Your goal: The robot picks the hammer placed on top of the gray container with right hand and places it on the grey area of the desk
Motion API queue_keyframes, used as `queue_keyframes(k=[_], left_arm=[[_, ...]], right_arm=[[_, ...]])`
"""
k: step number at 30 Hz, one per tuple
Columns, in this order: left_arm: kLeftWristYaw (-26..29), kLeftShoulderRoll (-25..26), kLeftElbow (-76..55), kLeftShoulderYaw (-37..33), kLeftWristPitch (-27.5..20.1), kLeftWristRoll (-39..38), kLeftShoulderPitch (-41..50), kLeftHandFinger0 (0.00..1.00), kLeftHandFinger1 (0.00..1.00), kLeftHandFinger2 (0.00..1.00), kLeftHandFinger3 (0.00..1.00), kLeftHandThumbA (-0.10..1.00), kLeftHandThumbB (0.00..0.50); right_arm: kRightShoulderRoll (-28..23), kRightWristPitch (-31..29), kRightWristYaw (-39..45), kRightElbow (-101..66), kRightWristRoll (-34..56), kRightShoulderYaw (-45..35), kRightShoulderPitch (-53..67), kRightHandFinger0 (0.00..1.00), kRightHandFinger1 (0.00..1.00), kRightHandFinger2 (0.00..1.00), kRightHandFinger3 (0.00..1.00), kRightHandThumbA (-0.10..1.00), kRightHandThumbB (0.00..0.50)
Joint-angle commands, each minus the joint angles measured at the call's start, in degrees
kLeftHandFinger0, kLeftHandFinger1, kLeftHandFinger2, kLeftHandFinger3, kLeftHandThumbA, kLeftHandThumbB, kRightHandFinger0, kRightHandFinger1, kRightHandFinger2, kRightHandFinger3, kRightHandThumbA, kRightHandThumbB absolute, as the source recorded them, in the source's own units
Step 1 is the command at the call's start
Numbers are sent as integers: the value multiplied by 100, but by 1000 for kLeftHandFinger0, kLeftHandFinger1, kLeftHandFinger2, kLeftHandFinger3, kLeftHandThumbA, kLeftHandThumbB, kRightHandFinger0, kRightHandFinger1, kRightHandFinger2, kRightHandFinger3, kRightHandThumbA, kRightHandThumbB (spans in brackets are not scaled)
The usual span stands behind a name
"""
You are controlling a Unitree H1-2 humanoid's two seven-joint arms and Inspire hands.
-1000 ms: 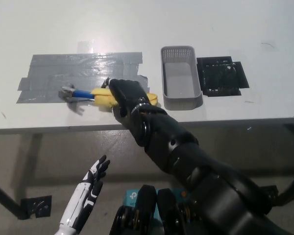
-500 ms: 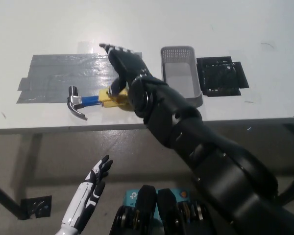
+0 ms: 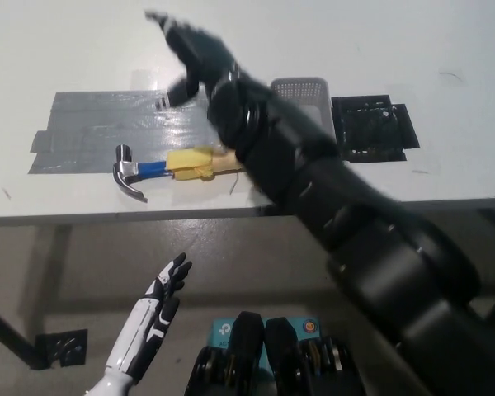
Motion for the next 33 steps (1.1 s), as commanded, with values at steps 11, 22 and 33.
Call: queue_keyframes(k=[11,22,33], left_arm=[[155,117,387,369,10,-87,-1150,1000,1000,1000,1000,1000,312],[269,79,800,535,-142,-190,-1716,1000,1000,1000,1000,1000,312],[245,-53,805,450,-117,-214,-1565,1000,1000,1000,1000,1000,280]], right_arm=[[-2995,484,2228,-6848,931,-854,998,1000,1000,1000,1000,1000,398],[-4208,1584,2068,-10010,2651,-2576,2933,1000,1000,1000,1000,1000,429],[-3590,975,756,-12240,3778,-2748,6159,1000,1000,1000,1000,1000,450]])
